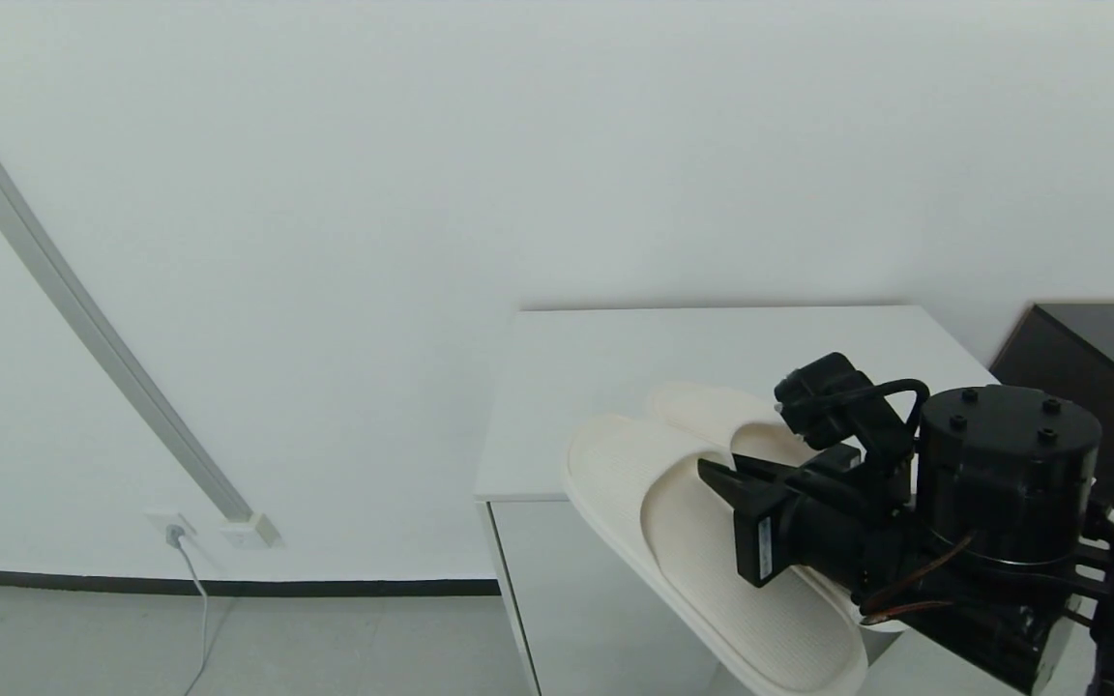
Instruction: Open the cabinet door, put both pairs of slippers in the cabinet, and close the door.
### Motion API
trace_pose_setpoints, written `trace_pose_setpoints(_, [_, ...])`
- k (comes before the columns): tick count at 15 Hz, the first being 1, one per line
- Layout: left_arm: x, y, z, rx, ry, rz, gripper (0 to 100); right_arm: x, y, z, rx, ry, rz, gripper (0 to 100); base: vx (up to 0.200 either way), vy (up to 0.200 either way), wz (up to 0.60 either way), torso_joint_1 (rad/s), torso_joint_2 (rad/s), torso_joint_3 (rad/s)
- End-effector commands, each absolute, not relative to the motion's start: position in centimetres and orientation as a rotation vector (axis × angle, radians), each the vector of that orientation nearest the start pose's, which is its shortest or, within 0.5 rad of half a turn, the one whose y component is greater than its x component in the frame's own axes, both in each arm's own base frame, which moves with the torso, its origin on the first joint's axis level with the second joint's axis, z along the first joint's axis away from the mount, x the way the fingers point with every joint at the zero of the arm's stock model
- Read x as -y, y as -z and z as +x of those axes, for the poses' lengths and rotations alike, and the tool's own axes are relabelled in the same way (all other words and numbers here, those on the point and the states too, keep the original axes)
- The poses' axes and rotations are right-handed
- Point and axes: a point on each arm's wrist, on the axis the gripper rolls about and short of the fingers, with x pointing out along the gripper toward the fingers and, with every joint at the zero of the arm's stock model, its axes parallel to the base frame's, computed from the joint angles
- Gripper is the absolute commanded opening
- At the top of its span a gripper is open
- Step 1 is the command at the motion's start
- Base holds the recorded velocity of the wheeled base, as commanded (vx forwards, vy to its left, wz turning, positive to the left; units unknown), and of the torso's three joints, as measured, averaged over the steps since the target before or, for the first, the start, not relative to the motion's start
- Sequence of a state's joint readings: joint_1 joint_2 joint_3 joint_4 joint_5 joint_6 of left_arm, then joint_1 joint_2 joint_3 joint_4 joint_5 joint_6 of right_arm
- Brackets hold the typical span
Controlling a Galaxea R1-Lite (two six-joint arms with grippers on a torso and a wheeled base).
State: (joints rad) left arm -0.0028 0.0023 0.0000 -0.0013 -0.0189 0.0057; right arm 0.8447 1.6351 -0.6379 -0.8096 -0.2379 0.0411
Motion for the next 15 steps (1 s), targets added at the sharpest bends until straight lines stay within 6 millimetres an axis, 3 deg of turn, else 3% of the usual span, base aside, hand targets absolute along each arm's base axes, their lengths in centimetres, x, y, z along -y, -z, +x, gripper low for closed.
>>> trace_pose_setpoints(1, [0.03, -7.57, -2.26, -0.001, 0.021, 0.006, 0, -20.25, -17.60, 18.67, -0.171, -0.602, -0.055, 0, 0.000, 0.000, 0.00, 0.000, 0.00, 0.000])
trace_pose_setpoints(6, [0.03, -7.57, -2.26, -0.001, 0.021, 0.005, 0, -20.45, -17.56, 18.57, -0.173, -0.610, -0.057, 0, 0.000, 0.000, 0.00, 0.000, 0.00, 0.000])
trace_pose_setpoints(15, [0.03, -7.57, -2.26, -0.001, 0.021, 0.005, 0, -20.40, -17.52, 18.46, -0.174, -0.611, -0.058, 0, -0.200, 0.000, 0.00, 0.002, 0.00, 0.004])
